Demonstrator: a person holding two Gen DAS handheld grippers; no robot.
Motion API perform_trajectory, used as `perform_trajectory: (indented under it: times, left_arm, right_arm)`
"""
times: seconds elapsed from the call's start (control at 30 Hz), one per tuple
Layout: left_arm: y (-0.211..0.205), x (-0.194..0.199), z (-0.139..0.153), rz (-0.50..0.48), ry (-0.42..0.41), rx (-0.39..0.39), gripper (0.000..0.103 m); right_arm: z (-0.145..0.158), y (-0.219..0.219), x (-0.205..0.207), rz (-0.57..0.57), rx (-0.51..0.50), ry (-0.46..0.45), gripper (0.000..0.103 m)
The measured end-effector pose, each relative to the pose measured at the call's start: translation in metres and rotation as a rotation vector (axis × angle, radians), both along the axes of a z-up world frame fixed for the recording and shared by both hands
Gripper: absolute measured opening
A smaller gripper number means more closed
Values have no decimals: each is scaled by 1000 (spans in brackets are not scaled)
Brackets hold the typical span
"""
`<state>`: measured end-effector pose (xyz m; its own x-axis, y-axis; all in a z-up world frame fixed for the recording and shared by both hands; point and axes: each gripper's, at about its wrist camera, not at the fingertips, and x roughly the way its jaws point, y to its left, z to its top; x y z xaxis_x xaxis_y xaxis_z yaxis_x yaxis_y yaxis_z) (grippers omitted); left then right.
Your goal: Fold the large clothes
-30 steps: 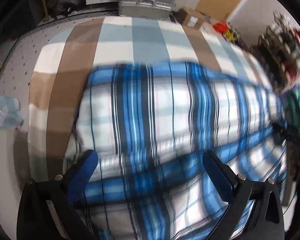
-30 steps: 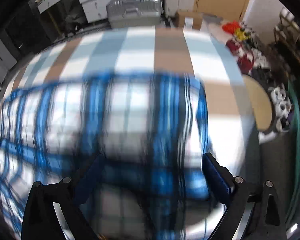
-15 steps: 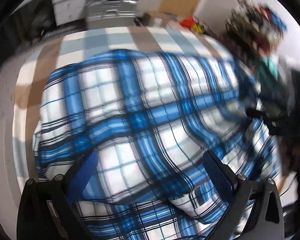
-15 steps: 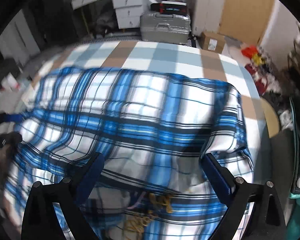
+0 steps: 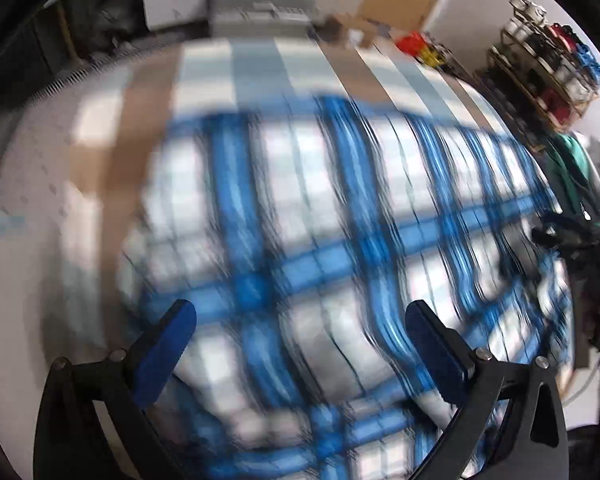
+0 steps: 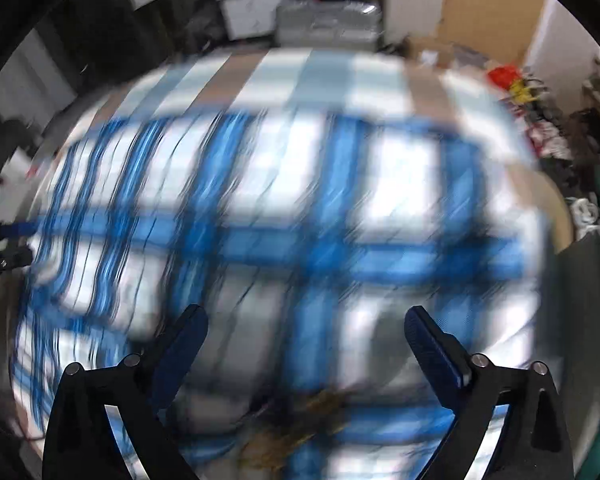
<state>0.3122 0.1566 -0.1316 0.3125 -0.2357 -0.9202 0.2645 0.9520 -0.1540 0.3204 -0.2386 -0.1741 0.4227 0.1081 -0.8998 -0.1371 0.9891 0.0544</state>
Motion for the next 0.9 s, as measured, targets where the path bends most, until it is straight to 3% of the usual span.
perform_trajectory:
  times: [0.1,0.2,0.27,0.33,0.43,0.53,0.7,0.83,0.9]
  left_arm:
    - [-3,37,-1,13,0,28,102]
    - [-9,65,-26,32,50,48,102]
    - [-20,85,-36,55,92,46,102]
    - [-21,85,-39,58,80,54,102]
    - [-21,58,-27,35,77,73,101]
    - [-16,20,-3,16,62,12,101]
    - [-11,-77,37,-82,21,-95,102]
    - [-23,-148,58,-147,3,-154,101]
    - [-52,-154,60,-190,3,-179,102]
  right_arm:
    - [6,-28,40,-87,-40,4,100]
    - [-20,-43,63,-137,-42,99,100]
    - [-39,-53,60,-145,-63,135,100]
    - [-44,-61,46,-165,4,114,103]
    - [-45,-64,32,-170,-1,103,103]
    - [-25,-60,5,-181,45,54,103]
    - [18,-45,-95,-59,160,-105,103]
    - [26,-18,-161,34,194,-134,103]
    - [17,-10,-193,63,221,-111,103]
